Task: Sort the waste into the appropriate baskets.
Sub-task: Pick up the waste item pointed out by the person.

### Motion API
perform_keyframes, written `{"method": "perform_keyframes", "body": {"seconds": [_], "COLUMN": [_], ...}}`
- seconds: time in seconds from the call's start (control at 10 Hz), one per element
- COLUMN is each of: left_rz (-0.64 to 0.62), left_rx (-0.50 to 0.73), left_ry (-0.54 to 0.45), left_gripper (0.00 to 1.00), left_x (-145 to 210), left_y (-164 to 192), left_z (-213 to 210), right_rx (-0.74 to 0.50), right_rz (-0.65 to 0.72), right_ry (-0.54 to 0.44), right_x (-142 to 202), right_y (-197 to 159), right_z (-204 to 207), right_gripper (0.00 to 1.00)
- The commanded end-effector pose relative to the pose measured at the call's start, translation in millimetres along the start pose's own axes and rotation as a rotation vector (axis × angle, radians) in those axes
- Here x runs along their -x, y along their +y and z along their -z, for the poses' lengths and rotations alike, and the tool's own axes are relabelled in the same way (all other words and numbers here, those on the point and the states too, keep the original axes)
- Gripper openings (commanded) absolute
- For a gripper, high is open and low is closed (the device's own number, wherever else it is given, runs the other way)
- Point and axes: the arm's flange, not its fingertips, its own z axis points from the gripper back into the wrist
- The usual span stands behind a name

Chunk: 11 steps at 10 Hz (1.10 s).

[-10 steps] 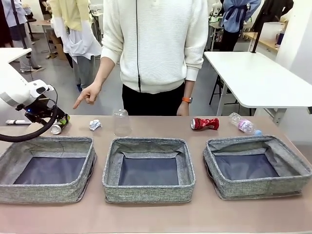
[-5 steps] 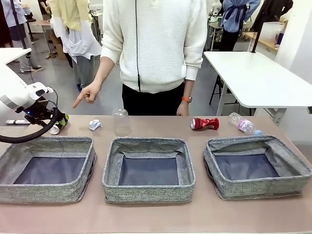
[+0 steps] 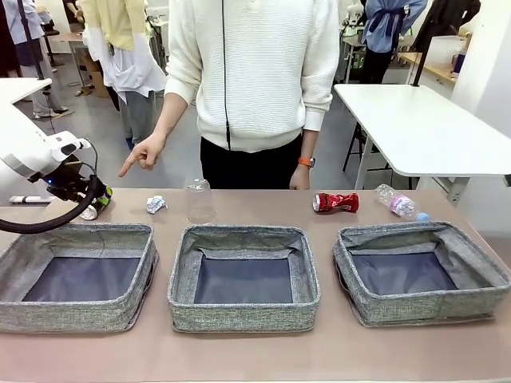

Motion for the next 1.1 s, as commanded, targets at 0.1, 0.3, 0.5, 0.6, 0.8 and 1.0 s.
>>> {"method": "perform_keyframes", "body": {"seconds": [0.1, 0.3, 0.5, 0.6, 0.8, 1.0], "left_rz": [0.038, 0.038, 0.038, 0.034, 0.014, -0.022], "left_rx": [0.012, 0.001, -0.010, -0.009, 0.010, 0.039], "left_ry": [-0.037, -0.041, -0.040, -0.039, -0.057, -0.070], "left_gripper": [0.14, 0.00, 0.00, 0.00, 0.00, 0.00], "left_x": [10.9, 13.2, 14.1, 14.2, 15.4, 19.3], "left_y": [1.5, -0.2, -1.6, -1.7, -0.2, -10.9], "left_z": [-5.6, -6.7, -7.1, -7.6, -19.5, -68.4], "right_rx": [-0.008, -0.008, -0.008, -0.008, -0.008, -0.008], "right_rz": [-0.027, -0.027, -0.027, -0.027, -0.027, -0.027], "right_ry": [0.001, 0.001, 0.001, 0.001, 0.001, 0.001], "right_x": [0.5, 0.5, 0.5, 0.5, 0.5, 0.5], "right_y": [0.3, 0.3, 0.3, 0.3, 0.3, 0.3], "right_z": [0.0, 0.0, 0.0, 0.0, 0.0, 0.0], "right_gripper": [1.00, 1.00, 1.00, 1.00, 1.00, 1.00]}}
